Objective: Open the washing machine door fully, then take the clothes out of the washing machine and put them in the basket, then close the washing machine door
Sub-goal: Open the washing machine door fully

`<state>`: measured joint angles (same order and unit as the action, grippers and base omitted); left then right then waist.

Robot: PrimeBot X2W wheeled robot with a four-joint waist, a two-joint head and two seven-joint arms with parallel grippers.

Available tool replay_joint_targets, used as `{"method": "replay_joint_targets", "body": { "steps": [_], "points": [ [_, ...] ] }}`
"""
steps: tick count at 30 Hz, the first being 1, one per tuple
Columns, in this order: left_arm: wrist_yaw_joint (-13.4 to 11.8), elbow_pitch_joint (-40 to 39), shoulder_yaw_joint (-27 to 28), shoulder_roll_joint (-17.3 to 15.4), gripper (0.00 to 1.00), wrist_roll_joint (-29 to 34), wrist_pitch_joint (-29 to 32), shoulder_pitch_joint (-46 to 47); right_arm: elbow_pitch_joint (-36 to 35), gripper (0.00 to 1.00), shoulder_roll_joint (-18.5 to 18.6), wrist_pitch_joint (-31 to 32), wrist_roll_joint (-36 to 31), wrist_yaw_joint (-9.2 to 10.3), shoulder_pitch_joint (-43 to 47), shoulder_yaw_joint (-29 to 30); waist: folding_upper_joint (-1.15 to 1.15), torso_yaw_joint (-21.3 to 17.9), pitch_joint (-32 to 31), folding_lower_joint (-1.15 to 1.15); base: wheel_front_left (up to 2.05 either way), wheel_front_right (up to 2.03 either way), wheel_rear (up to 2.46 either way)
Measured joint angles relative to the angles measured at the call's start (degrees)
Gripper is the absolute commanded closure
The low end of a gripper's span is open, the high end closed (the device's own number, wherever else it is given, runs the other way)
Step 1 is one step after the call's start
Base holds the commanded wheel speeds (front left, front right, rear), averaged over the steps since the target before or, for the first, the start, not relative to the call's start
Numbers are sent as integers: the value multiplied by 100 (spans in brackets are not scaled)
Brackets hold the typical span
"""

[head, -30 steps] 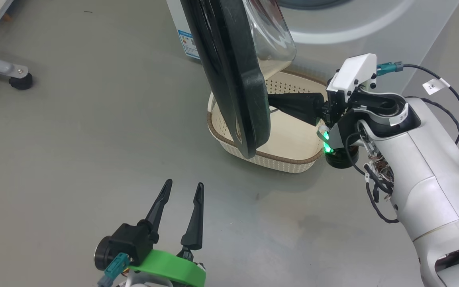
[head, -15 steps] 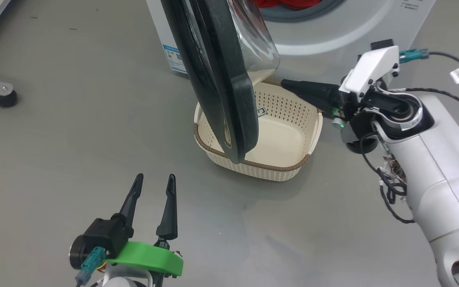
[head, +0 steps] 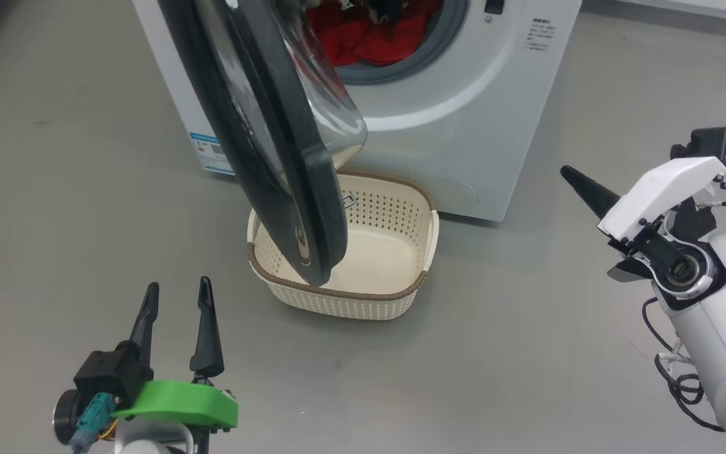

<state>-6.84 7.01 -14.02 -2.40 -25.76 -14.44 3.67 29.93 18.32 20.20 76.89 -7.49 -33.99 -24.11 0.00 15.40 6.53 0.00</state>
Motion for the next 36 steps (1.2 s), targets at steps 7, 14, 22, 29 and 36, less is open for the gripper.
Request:
{"method": "replay_joint_targets", "body": {
  "steps": [7,14,22,29,36],
  "points": [
    [0,56,367,2,0,249,0,-207,-580,100,389,-1129,-1191,4,506,-448,0,-532,-240,0,0,0,0],
    [0,51,517,0,0,314,0,-286,-857,100,633,-2190,-1904,4,1039,-625,0,-1037,-427,0,0,0,0],
    [0,35,517,-1,0,316,0,-398,-855,100,740,-3064,-2280,4,1622,-568,0,-1386,-589,0,0,0,0],
    [0,0,470,0,0,316,0,-397,-935,100,765,-3472,-2461,4,2002,-459,0,-1543,-634,0,0,0,0],
    [0,-3,505,-1,0,316,0,-399,-1165,100,728,-3470,-2820,65,2176,-376,0,-1600,-583,0,0,0,0]
  ]
}}
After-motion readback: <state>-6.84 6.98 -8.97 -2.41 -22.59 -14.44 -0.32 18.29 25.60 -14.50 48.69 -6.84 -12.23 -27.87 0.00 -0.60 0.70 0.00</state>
